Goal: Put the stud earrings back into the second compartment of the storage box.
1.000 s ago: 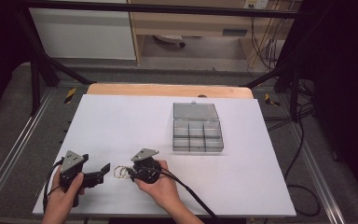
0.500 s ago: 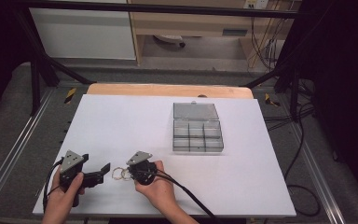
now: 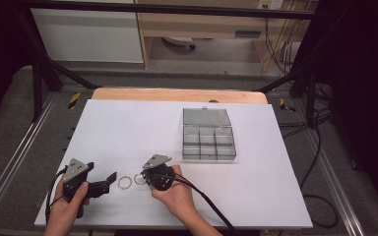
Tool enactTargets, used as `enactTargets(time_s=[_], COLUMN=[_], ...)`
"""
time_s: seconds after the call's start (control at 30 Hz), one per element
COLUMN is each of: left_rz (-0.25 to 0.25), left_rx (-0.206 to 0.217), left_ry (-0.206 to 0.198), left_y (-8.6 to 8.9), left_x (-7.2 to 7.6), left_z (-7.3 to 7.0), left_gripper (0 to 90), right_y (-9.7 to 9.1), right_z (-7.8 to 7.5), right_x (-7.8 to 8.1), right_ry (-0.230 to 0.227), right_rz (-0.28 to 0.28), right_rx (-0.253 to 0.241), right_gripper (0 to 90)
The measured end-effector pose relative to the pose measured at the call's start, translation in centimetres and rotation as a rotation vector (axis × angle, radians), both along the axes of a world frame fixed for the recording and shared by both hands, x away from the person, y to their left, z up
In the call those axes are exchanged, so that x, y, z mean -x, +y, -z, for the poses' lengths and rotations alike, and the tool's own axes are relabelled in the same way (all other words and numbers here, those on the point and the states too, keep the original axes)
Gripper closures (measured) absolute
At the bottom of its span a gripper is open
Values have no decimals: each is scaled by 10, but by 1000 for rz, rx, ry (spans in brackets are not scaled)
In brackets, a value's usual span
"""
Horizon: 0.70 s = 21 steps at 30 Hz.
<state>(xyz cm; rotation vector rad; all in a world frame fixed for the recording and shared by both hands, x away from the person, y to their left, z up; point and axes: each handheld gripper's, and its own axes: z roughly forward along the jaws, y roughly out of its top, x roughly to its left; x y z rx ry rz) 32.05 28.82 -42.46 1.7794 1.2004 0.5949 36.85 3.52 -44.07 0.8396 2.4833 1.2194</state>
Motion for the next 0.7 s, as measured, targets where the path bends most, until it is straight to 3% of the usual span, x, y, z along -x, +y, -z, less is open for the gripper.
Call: enactTargets(time_s=[0.27, 0.7], left_rz=[0, 1], left_rx=[-5, -4], left_ry=[2, 2], left_y=[0, 1], left_x=[0, 0], left_z=[0, 0], left_gripper=[73, 74], right_y=[-18, -62], right_z=[-16, -50], right_x=[-11, -42], right_ry=[-14, -53], right_rz=[34, 147], right_rx=[-21, -82], right_gripper=[868, 869])
